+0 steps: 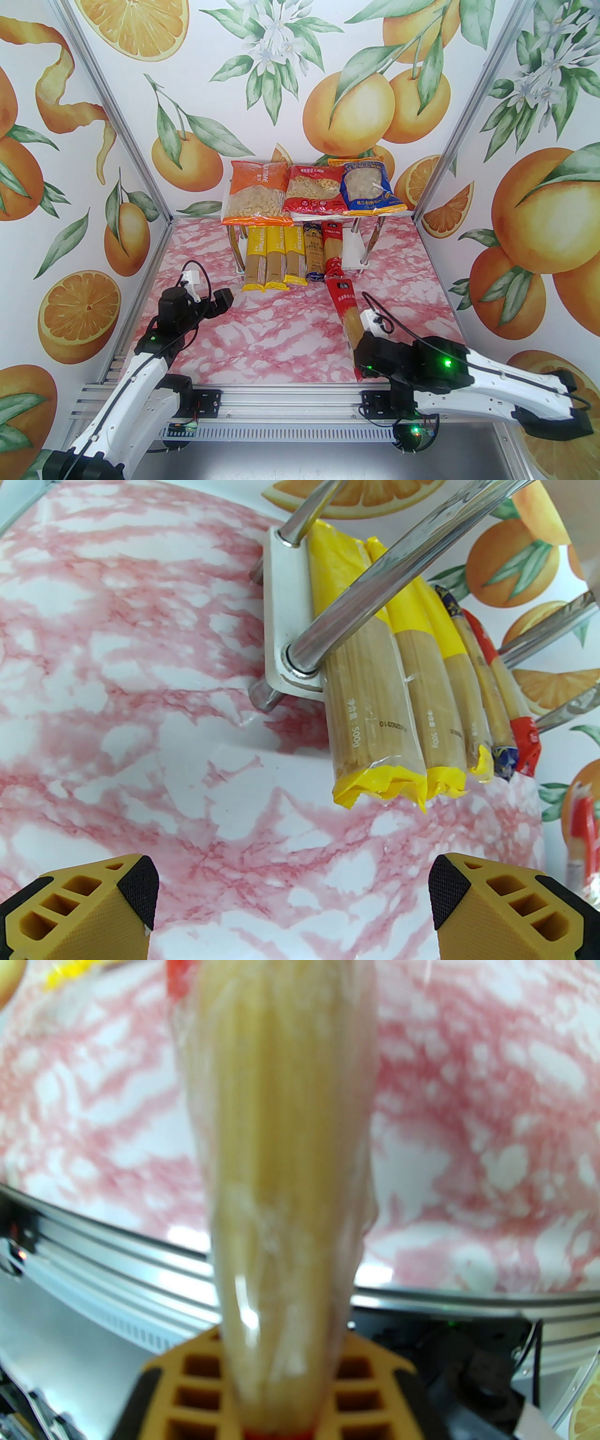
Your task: Place and organize the pasta boxes and bags onto the shelf
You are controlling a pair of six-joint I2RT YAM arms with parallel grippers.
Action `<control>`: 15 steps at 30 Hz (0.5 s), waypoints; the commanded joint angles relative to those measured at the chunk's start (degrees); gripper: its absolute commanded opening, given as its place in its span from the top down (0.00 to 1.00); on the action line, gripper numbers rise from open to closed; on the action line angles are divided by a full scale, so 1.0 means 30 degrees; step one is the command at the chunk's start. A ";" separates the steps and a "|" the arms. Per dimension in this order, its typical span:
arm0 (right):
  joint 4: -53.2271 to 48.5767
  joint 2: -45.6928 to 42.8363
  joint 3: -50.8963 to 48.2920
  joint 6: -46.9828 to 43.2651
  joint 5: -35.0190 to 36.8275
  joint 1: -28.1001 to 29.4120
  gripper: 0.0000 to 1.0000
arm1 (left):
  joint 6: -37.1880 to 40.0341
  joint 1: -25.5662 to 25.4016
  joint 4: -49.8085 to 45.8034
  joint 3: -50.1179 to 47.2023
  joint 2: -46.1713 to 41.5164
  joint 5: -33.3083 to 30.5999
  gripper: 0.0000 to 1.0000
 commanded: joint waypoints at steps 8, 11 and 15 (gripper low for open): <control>0.1714 0.1550 0.4114 -0.5472 0.6598 -0.4171 1.00 | 0.0033 0.0183 0.1057 0.1490 0.0737 0.0693 0.01; 0.2803 0.2773 0.4702 -0.8180 0.4676 -0.6935 1.00 | 0.0103 0.0173 0.0906 0.1876 0.0798 0.0733 0.01; 0.3312 0.4167 0.5035 -1.0173 0.2344 -0.9229 1.00 | 0.0142 0.0170 0.0758 0.2127 0.0583 0.0728 0.01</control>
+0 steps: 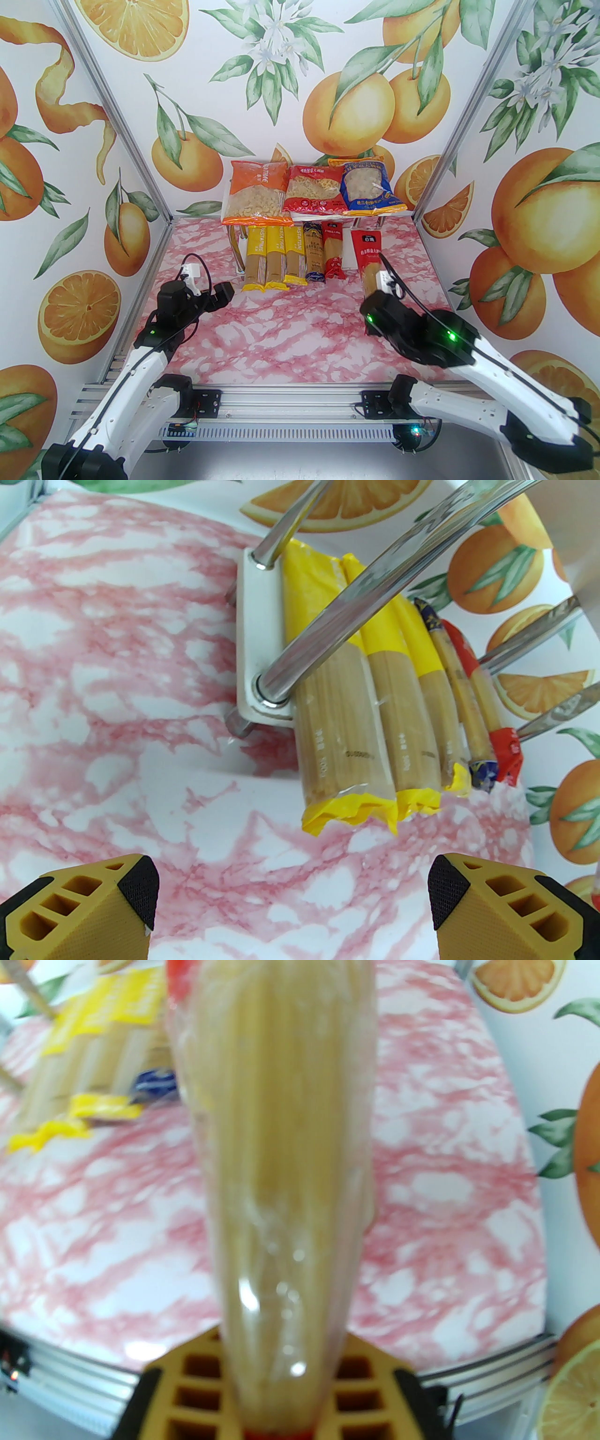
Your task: Place and organize the pasta boxes and bags onto the shelf
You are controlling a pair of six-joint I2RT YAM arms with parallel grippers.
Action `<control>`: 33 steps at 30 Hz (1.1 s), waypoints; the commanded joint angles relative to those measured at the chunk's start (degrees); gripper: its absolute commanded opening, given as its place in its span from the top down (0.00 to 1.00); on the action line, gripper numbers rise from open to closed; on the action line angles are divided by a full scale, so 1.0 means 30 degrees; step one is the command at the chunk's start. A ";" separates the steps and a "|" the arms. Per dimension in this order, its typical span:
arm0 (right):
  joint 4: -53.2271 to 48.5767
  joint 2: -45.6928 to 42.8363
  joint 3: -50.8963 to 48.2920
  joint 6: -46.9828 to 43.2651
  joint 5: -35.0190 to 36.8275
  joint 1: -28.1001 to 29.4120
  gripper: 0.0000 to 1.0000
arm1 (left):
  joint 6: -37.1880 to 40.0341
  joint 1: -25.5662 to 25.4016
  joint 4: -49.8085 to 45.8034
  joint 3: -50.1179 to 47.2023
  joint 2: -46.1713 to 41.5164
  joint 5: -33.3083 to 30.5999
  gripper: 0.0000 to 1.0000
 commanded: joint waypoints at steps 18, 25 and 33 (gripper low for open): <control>0.6978 0.4782 0.1687 -0.7138 -0.5175 -0.7100 1.00 | 0.0279 0.0119 0.0437 0.1135 0.0255 0.0262 0.01; 0.9283 0.8145 0.2781 -0.8409 -0.6765 -0.9981 1.00 | 0.0453 0.0124 0.0265 0.1313 0.0450 0.0107 0.01; 1.0636 1.1044 0.3937 -0.9182 -0.7197 -1.1328 1.00 | 0.0521 0.0117 0.0265 0.1311 0.0692 -0.0111 0.00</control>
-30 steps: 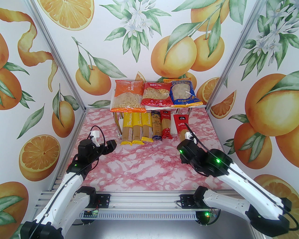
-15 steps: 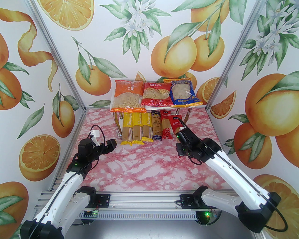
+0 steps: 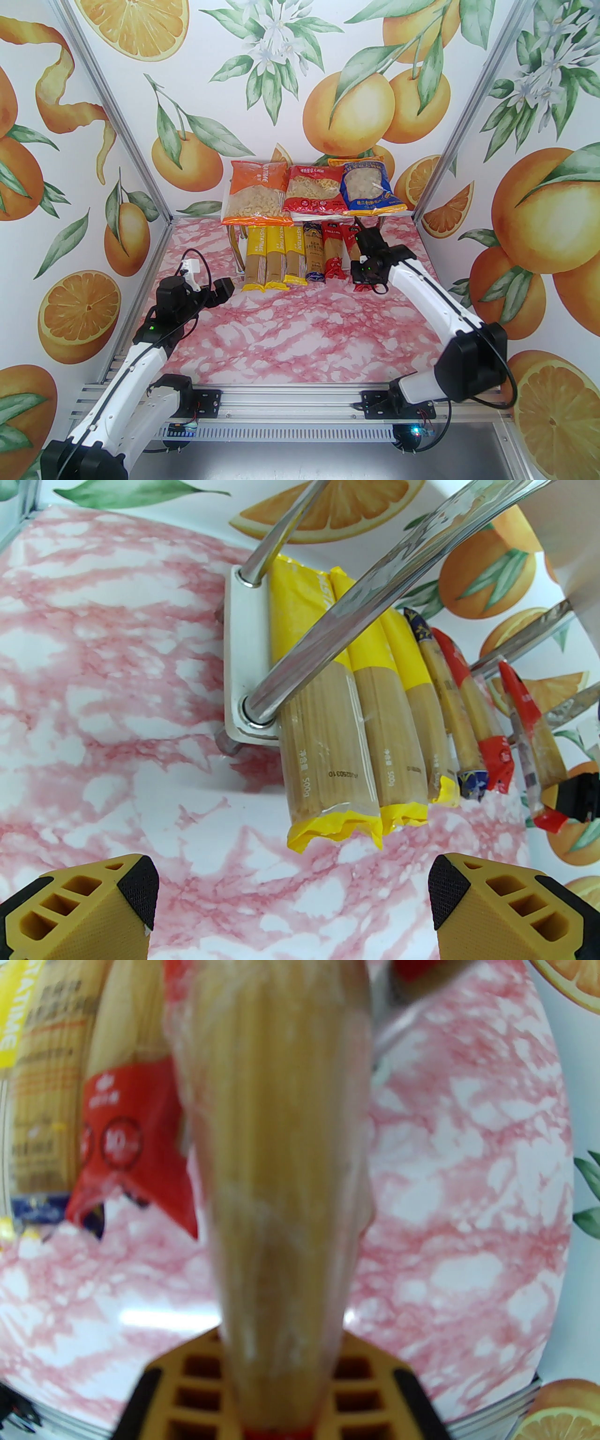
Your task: Place and organize the pasta boxes and bags onto the shelf
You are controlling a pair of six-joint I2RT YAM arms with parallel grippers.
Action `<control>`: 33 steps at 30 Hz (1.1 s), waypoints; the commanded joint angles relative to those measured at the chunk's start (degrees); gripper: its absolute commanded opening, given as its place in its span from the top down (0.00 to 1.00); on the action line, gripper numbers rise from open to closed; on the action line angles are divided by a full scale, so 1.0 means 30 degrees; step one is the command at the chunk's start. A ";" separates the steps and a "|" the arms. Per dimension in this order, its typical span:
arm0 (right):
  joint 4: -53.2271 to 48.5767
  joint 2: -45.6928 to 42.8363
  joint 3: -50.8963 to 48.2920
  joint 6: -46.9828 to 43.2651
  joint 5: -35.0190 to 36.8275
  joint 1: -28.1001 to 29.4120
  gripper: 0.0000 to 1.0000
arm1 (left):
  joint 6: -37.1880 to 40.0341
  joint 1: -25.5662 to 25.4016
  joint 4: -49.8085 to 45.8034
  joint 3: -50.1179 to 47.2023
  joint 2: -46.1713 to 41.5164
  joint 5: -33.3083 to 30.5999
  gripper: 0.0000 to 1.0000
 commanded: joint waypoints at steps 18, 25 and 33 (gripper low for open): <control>0.5679 0.2950 0.1804 -0.1341 0.1259 -0.0816 1.00 | 0.0571 0.0156 -0.0189 0.0848 0.0197 -0.0413 0.00; 0.6163 0.3466 0.2196 -0.1377 0.1655 -0.0847 1.00 | 0.0551 0.0176 -0.0310 0.0906 0.0153 -0.0482 0.00; 0.6968 0.4169 0.3178 -0.1252 0.2213 -0.0848 1.00 | 0.0585 0.0186 -0.0478 0.0965 0.0110 -0.0560 0.00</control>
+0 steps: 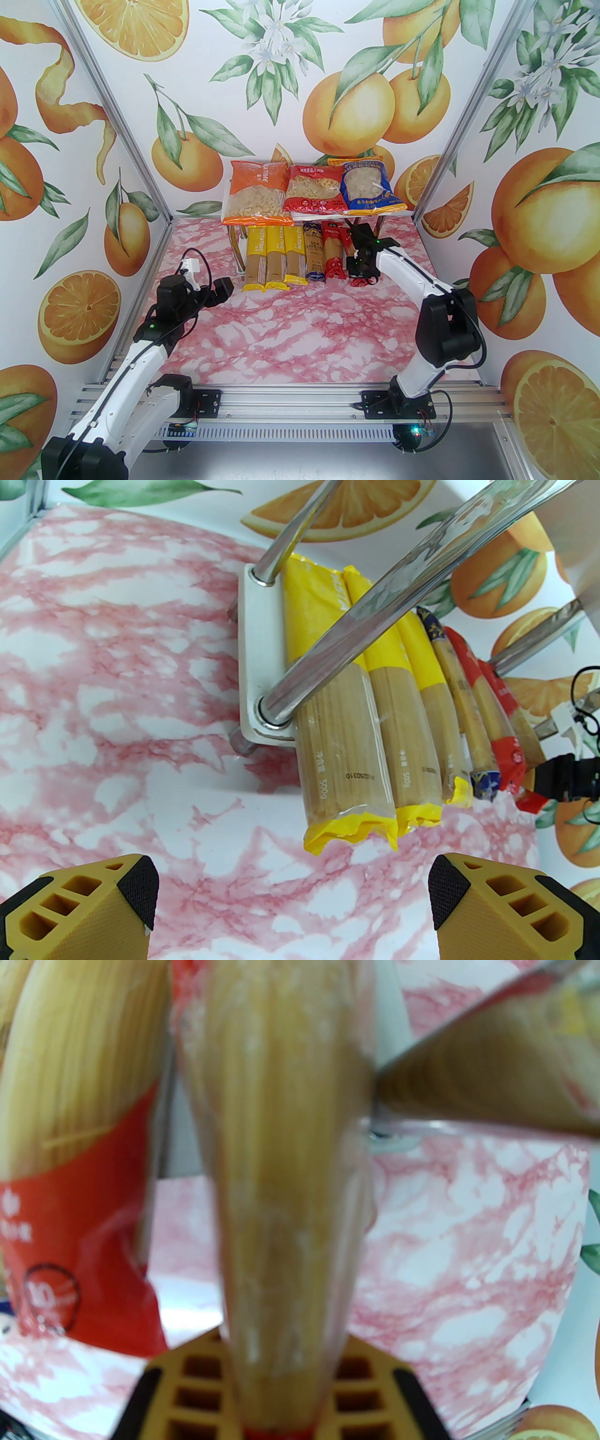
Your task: Place and organize the pasta boxes and bags onto the shelf
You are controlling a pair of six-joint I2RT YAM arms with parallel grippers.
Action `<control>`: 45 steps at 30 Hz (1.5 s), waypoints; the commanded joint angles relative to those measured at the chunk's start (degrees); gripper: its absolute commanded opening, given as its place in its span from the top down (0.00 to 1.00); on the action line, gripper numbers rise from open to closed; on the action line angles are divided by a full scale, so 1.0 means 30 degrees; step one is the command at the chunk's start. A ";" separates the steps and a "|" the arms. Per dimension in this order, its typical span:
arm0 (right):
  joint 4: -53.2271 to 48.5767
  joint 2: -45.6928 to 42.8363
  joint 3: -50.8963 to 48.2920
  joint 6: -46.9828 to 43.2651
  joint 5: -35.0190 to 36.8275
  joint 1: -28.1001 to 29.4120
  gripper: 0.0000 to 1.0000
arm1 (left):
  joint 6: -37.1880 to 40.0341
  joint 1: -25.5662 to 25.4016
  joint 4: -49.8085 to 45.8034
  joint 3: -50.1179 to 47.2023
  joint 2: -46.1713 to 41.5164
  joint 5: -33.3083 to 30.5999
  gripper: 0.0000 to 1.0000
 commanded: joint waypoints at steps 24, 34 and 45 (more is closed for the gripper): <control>1.0400 -0.0807 -0.0213 -0.1511 0.2903 -0.0235 1.00 | 0.0326 0.0111 -0.0208 0.0702 0.0253 -0.0471 0.00; 1.1860 -0.0507 -0.0317 -0.1295 0.3344 -0.0235 1.00 | 0.0383 0.0110 -0.0235 0.0709 0.0403 -0.0683 0.00; 1.3869 -0.1061 -0.1347 -0.1266 0.3217 -0.0031 1.00 | 0.0354 0.0125 -0.0090 0.0680 0.0638 -0.0675 0.01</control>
